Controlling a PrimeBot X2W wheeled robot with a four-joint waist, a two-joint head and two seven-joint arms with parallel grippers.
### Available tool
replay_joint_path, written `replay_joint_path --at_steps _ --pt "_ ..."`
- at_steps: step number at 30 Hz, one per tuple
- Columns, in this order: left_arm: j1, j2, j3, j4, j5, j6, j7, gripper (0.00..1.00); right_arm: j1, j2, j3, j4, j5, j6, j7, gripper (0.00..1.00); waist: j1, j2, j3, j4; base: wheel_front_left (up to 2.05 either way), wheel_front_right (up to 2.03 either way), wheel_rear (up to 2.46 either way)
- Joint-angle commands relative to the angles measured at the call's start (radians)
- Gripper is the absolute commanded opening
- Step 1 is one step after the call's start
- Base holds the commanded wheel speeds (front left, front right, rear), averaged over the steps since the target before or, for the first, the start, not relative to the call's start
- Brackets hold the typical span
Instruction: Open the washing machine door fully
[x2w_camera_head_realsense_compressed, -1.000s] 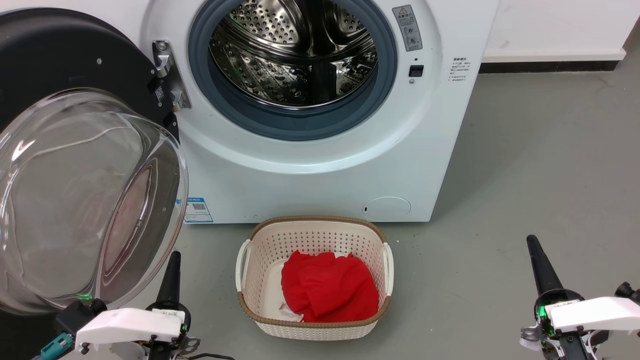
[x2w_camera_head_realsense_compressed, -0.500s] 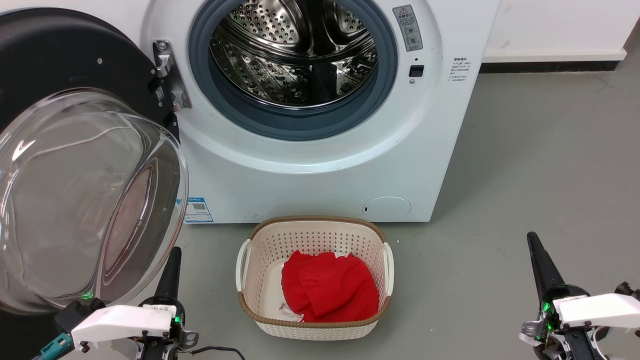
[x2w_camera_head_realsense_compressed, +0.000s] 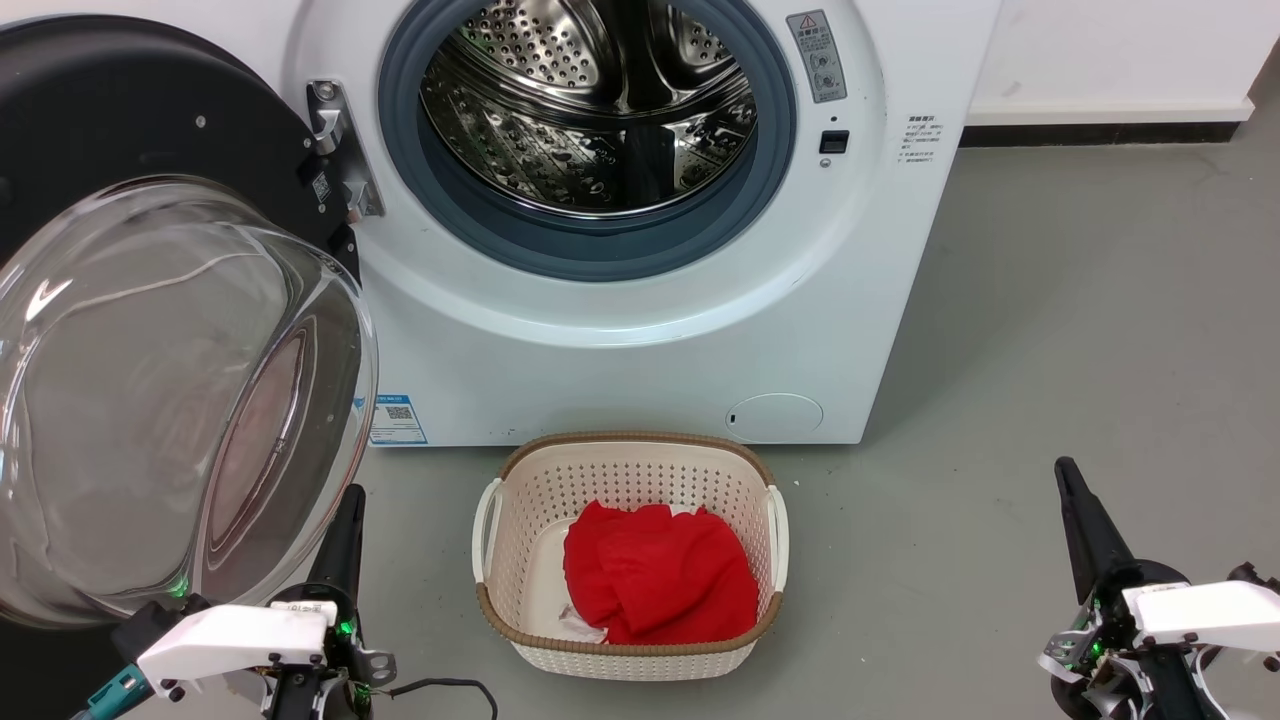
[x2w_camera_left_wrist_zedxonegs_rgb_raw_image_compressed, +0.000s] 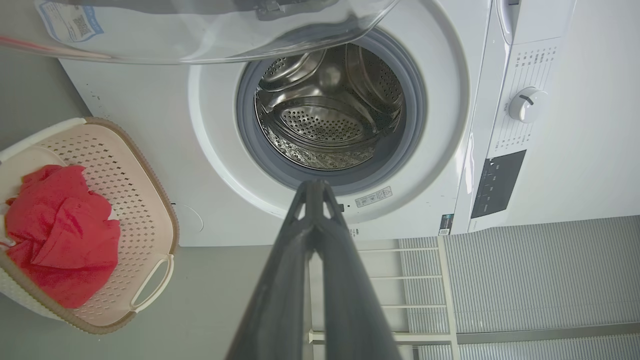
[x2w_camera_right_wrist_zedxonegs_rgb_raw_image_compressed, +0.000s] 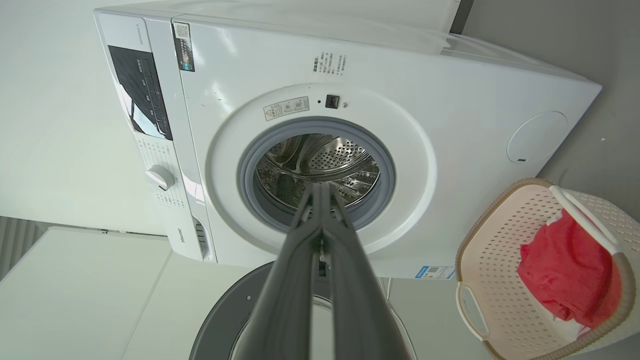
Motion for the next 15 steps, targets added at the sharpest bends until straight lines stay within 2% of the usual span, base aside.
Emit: replay_joint_path --at_steps 1,15 --pt "-0.015 0.002 0.004 0.002 -0.021 -0.007 0.008 0.0 -0.017 -0.001 -0.004 0.001 0.021 0.0 0.005 0.0 0.0 -0.0001 0.0 0.0 0.0 0.0 0.0" --pt "-0.027 0.002 0.012 0.018 -0.126 -0.016 0.034 0.0 -0.031 0.003 -0.013 0.018 0.116 0.0 0.029 0.0 0.0 -0.0001 0.0 0.001 0.0 0.0 0.0"
